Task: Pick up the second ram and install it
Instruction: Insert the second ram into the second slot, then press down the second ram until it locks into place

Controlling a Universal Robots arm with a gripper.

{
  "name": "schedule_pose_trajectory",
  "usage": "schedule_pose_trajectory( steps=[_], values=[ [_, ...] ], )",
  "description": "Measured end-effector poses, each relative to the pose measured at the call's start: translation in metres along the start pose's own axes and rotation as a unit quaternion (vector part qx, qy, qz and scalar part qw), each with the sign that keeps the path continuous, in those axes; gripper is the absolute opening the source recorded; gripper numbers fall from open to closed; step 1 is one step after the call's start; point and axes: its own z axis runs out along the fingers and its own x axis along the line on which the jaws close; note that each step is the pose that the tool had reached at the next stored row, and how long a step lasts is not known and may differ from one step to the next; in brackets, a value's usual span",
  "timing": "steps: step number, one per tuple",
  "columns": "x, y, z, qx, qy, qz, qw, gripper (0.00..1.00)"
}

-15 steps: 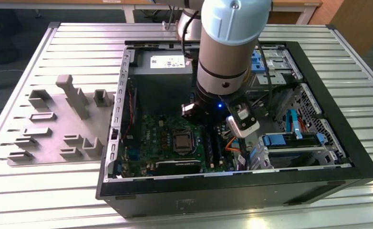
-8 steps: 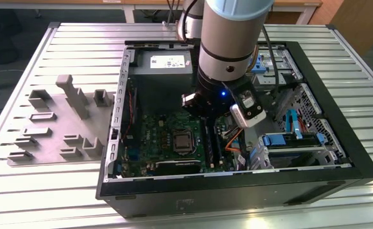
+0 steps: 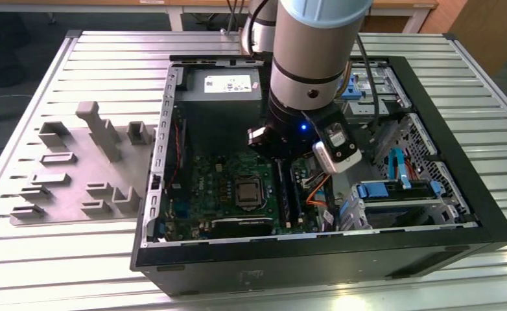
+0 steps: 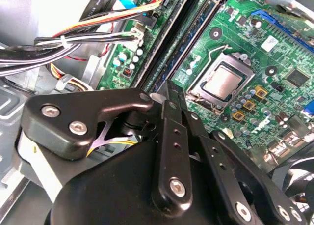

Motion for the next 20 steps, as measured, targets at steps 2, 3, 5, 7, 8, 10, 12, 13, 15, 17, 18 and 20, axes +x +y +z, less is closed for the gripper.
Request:
schedule_pose_trajectory(
  steps=[2, 3, 5, 7, 8, 10, 12, 13, 15, 17, 18, 20],
  values=[
    [0.0000, 0.0000, 0.0000, 0.0000, 0.0000, 0.000, 1.0000, 0.11],
    [0.0000, 0.0000, 0.0000, 0.0000, 0.0000, 0.000, 1.0000, 0.11],
    [0.0000, 0.0000, 0.0000, 0.0001, 0.0000, 0.000, 1.0000, 0.11],
    [0.0000, 0.0000, 0.0000, 0.0002, 0.0000, 0.000, 1.0000, 0.11],
    [0.0000, 0.0000, 0.0000, 0.0002, 0.0000, 0.000, 1.0000, 0.11],
    [0.0000, 0.0000, 0.0000, 0.0002, 0.0000, 0.000, 1.0000, 0.11],
    [0.0000, 0.0000, 0.0000, 0.0002, 0.0000, 0.000, 1.0000, 0.11],
    [0.0000, 0.0000, 0.0000, 0.0002, 0.0000, 0.000, 1.0000, 0.11],
    [0.0000, 0.0000, 0.0000, 0.0003, 0.0000, 0.000, 1.0000, 0.11],
    [0.0000, 0.0004, 0.0000, 0.0002, 0.0000, 0.000, 1.0000, 0.11],
    [0.0000, 0.0012, 0.0000, 0.0002, 0.0000, 0.000, 1.0000, 0.11],
    [0.0001, 0.0045, 0.0004, 0.0002, 0.0000, 0.000, 1.0000, 0.11]
  ],
)
